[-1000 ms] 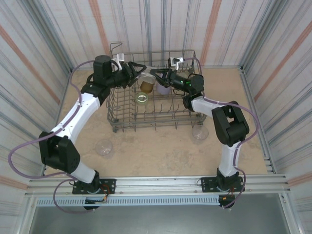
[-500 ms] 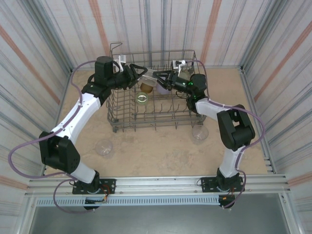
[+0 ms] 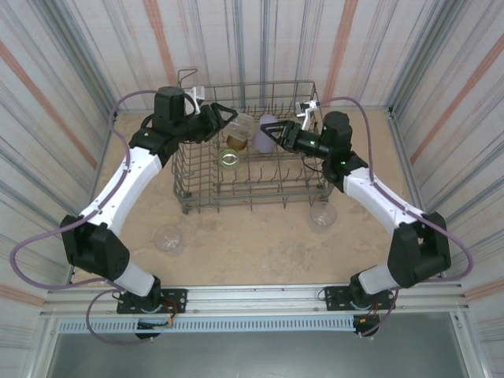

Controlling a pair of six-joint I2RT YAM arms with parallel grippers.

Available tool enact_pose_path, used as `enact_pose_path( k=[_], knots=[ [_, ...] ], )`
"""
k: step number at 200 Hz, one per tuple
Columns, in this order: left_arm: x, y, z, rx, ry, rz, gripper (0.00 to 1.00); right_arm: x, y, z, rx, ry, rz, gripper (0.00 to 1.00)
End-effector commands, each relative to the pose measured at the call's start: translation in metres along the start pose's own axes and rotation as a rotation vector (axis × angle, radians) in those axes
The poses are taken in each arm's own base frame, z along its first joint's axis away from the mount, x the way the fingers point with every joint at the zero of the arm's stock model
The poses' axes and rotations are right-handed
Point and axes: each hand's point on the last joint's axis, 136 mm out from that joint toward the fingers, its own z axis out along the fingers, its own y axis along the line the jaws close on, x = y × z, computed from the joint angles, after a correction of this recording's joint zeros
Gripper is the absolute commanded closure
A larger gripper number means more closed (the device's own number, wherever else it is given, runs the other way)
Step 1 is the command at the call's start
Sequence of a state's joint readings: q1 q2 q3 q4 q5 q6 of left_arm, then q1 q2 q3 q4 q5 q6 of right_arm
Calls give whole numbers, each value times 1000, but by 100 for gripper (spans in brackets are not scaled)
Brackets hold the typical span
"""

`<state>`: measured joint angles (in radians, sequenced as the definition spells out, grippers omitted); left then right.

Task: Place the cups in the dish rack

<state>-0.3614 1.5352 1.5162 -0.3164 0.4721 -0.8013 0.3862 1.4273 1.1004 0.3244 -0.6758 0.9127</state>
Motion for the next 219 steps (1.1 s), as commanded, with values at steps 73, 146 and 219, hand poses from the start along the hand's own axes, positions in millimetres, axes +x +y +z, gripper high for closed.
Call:
enact_pose_path(
  k=[73, 146, 219],
  knots=[
    [10, -28, 25, -187, 2, 313, 100, 30, -35, -102, 475, -19, -132, 1],
    [29, -24, 75, -282, 72, 446, 100, 50, -34, -147, 566, -41, -167, 1],
    [40, -3, 108, -383, 109, 553, 100, 57, -47, -168, 643, -77, -194, 1]
  ],
)
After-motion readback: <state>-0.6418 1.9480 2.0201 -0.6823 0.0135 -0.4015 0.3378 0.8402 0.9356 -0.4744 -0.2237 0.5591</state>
